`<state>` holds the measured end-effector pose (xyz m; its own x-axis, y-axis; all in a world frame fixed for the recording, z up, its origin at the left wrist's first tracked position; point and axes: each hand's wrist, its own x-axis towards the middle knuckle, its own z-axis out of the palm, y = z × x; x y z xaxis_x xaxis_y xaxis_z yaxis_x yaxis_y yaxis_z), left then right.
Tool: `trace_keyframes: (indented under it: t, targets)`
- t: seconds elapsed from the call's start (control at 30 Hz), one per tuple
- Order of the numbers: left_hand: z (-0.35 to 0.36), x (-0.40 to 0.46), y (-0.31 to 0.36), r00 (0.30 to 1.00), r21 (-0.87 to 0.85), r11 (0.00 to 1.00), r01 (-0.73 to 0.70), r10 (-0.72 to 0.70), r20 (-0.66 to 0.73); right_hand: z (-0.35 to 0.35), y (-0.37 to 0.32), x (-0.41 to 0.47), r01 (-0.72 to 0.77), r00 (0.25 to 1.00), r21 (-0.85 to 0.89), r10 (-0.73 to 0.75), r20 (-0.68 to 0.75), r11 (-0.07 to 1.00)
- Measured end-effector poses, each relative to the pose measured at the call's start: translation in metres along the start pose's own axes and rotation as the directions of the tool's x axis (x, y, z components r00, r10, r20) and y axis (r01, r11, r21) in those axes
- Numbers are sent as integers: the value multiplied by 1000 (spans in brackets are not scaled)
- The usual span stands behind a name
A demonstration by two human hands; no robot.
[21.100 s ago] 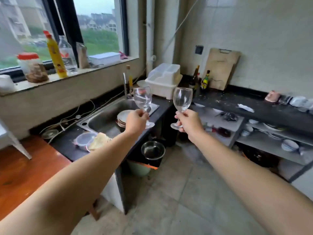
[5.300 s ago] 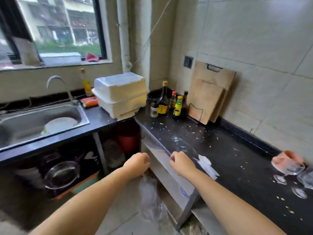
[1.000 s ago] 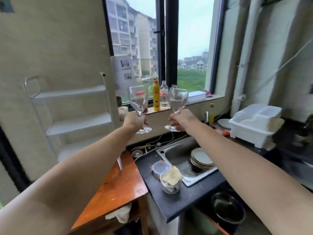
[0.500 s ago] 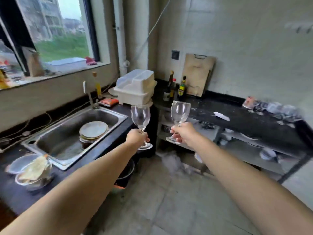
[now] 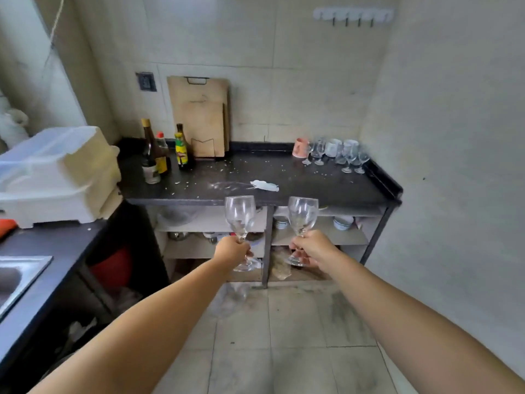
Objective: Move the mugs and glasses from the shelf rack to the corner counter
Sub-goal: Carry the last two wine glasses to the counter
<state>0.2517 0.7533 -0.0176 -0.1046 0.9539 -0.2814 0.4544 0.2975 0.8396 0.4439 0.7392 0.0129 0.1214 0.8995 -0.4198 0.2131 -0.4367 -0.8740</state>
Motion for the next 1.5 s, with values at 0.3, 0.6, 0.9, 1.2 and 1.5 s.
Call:
trace_keyframes:
  t: [0.3,0.6,0.9,1.2,1.5]
  targets:
    - [63,149,77,986,73,996,-41,28,166,-59,-22,132,-108,977,162,135,-163,981]
    - [174,279,142,972,37,998,42,-50,229,-161,-35,272,-155,957,185,194,-216,970]
    - [243,397,208,986,-12,995,95,-92,140,-257,-76,415,-160,972,114,176,-152,981]
    - [269,535,228,972,-104,976,193,-176,154,-256,-94,570,-164,976,99,176,-128,981]
    - [300,658,243,976,-102,976,191,-179,123,-243,-99,705,-97,966,98,117,-230,990]
